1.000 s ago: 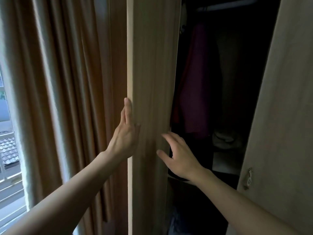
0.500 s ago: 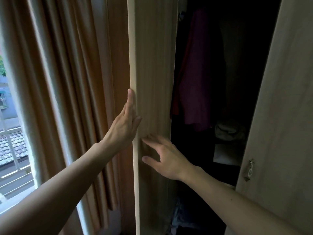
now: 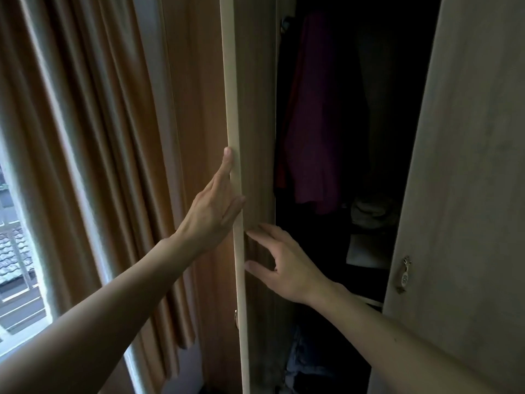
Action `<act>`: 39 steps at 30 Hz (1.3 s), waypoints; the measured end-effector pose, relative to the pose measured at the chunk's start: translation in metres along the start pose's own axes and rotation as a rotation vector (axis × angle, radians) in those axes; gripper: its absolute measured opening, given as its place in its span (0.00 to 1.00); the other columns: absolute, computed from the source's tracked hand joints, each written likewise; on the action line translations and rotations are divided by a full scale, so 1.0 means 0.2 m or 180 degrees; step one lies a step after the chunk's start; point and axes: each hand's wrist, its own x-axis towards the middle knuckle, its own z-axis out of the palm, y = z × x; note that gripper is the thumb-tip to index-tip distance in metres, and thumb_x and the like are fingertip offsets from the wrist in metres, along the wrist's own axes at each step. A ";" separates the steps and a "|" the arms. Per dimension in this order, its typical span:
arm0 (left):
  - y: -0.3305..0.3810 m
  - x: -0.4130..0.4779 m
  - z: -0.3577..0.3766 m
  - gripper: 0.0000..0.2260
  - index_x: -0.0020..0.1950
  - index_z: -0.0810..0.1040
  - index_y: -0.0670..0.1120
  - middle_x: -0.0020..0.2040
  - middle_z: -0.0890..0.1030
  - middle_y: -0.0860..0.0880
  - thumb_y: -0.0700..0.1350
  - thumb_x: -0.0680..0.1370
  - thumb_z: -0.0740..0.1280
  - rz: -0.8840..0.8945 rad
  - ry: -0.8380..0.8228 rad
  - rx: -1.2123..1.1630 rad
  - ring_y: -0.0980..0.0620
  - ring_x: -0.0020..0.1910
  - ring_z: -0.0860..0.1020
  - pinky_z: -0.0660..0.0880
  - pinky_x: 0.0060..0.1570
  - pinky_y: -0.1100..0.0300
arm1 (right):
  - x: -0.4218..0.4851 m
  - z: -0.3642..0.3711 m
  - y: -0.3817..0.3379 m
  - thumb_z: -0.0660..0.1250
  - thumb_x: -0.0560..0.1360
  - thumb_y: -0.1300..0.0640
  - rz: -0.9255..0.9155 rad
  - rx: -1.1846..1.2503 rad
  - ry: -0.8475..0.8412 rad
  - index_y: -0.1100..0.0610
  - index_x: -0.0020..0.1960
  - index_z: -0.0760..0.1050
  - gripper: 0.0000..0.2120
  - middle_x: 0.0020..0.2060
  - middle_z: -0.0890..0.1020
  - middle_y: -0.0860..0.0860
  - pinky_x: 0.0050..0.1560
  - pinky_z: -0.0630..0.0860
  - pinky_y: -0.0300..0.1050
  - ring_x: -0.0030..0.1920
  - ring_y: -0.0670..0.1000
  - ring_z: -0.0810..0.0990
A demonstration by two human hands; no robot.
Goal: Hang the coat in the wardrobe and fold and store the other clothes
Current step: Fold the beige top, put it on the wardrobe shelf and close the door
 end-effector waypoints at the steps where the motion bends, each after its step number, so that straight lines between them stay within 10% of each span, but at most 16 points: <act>1: 0.02 0.01 0.01 0.38 0.80 0.37 0.55 0.81 0.54 0.51 0.45 0.82 0.62 -0.0006 -0.0035 -0.0070 0.53 0.78 0.58 0.61 0.74 0.51 | -0.02 -0.01 0.01 0.65 0.78 0.42 0.0026 0.0044 0.0043 0.46 0.77 0.61 0.31 0.75 0.63 0.44 0.76 0.61 0.47 0.75 0.44 0.59; 26: 0.54 0.30 0.75 0.35 0.81 0.44 0.56 0.81 0.51 0.52 0.57 0.80 0.60 0.0087 0.0291 0.0304 0.48 0.79 0.55 0.63 0.73 0.41 | -0.46 -0.42 0.43 0.67 0.78 0.46 0.0684 0.0226 0.0352 0.46 0.80 0.50 0.37 0.73 0.65 0.42 0.68 0.59 0.37 0.72 0.42 0.62; 39: 0.60 0.52 1.06 0.35 0.80 0.51 0.58 0.75 0.61 0.44 0.61 0.78 0.65 0.0221 0.0540 0.0670 0.43 0.69 0.66 0.73 0.61 0.48 | -0.46 -0.51 0.69 0.63 0.78 0.44 0.1042 -0.0061 0.0768 0.46 0.80 0.47 0.37 0.77 0.60 0.48 0.74 0.64 0.53 0.75 0.49 0.60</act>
